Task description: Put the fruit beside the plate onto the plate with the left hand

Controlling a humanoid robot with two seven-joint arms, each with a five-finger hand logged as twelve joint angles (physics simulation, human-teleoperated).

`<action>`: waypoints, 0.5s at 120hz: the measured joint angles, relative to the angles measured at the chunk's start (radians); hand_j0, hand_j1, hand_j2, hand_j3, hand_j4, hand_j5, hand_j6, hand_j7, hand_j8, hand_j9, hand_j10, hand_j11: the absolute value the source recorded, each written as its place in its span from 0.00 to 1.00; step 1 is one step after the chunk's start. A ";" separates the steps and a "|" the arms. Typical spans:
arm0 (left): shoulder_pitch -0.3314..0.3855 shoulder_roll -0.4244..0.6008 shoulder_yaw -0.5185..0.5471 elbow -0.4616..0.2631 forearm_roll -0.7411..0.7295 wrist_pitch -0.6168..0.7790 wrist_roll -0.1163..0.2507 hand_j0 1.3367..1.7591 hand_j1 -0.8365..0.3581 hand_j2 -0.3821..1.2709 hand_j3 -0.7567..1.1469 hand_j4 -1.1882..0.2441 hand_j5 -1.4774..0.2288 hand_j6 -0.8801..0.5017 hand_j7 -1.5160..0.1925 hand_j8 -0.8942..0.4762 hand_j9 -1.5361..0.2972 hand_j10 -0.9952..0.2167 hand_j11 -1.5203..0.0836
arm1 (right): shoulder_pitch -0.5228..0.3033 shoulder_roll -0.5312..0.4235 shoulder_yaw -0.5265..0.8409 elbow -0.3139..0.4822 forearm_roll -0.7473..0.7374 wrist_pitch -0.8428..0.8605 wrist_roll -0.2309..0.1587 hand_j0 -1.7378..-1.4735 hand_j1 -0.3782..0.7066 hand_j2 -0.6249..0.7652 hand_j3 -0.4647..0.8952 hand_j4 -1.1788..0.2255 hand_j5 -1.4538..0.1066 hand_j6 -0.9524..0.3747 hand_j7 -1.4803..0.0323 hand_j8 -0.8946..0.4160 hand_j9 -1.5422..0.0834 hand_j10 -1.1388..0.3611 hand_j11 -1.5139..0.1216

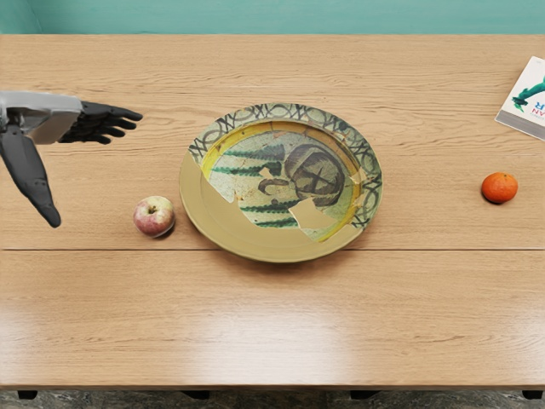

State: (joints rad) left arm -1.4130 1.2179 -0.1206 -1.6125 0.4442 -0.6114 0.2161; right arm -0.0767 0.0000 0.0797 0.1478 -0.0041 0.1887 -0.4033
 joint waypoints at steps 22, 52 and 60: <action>0.003 0.029 -0.001 -0.041 -0.004 0.000 0.058 0.76 0.98 0.23 0.40 0.81 0.85 0.62 0.87 0.63 0.83 0.80 0.93 | 0.002 0.000 -0.001 -0.002 -0.003 0.000 0.000 0.30 0.03 0.45 0.34 0.84 0.93 0.72 0.98 0.68 0.95 0.76 0.93; 0.013 -0.102 -0.017 -0.130 0.066 0.073 0.360 0.76 0.97 0.23 0.40 0.81 0.85 0.62 0.87 0.63 0.82 0.80 0.93 | 0.002 0.000 -0.001 -0.002 -0.004 0.000 0.000 0.30 0.03 0.45 0.34 0.84 0.93 0.72 0.98 0.68 0.95 0.76 0.93; 0.039 -0.182 -0.022 -0.134 0.156 0.221 0.377 0.76 0.97 0.23 0.40 0.81 0.85 0.62 0.87 0.63 0.82 0.80 0.93 | 0.002 0.000 -0.001 -0.002 -0.004 0.000 0.000 0.30 0.03 0.45 0.34 0.84 0.93 0.72 0.98 0.68 0.95 0.76 0.93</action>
State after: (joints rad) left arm -1.3743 1.0361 -0.1424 -1.7468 0.5998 -0.3901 0.5927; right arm -0.0750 0.0000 0.0784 0.1458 -0.0084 0.1887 -0.4034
